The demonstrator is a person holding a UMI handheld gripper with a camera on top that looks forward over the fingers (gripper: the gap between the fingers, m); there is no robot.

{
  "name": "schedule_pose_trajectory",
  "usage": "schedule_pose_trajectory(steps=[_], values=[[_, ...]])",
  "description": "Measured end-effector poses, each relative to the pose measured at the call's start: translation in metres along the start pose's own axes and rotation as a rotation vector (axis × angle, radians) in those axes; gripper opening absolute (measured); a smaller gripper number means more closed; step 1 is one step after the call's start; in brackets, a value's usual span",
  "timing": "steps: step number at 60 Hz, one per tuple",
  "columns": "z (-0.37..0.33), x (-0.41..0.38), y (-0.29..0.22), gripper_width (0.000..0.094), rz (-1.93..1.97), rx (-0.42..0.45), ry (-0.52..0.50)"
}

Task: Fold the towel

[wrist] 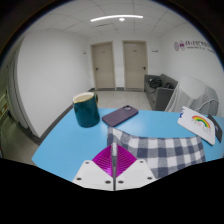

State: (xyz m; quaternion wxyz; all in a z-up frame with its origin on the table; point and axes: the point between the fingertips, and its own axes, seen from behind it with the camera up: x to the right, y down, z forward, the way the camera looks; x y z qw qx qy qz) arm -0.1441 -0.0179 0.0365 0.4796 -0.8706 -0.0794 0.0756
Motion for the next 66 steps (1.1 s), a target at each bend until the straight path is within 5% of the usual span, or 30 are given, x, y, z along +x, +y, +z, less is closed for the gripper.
schedule_pose_trajectory(steps=[13,35,41,47,51,66], values=[[-0.061,0.135,-0.066,0.0012,0.144,0.112,0.112],[-0.058,0.286,0.033,0.0047,0.18,-0.099,0.318],[-0.066,0.289,0.038,0.0217,0.222,-0.105,0.334],[-0.089,0.288,0.027,0.0863,0.217,-0.074,0.379],[-0.111,0.278,0.019,0.0805,0.217,-0.045,0.396],[-0.206,0.196,0.005,0.0835,0.204,0.033,0.379]])
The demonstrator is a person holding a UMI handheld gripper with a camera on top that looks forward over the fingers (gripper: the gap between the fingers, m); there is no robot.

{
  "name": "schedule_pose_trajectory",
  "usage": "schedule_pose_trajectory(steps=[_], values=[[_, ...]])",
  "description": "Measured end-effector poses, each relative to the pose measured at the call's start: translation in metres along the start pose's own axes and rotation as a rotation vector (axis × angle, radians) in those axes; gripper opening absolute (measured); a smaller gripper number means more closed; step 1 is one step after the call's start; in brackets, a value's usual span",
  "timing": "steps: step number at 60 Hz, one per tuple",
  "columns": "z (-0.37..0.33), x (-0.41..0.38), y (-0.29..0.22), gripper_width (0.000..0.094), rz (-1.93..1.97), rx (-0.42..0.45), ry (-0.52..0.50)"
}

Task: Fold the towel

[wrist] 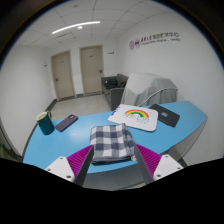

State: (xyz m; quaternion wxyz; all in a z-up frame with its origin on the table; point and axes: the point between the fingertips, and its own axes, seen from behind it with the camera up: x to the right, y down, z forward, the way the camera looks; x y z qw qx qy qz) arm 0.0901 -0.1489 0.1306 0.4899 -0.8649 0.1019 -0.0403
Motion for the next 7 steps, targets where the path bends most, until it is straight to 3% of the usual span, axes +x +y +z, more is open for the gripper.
schedule_pose_trajectory(steps=[7], values=[[-0.052,-0.013,0.007,0.0849,-0.008,0.008,-0.022]])
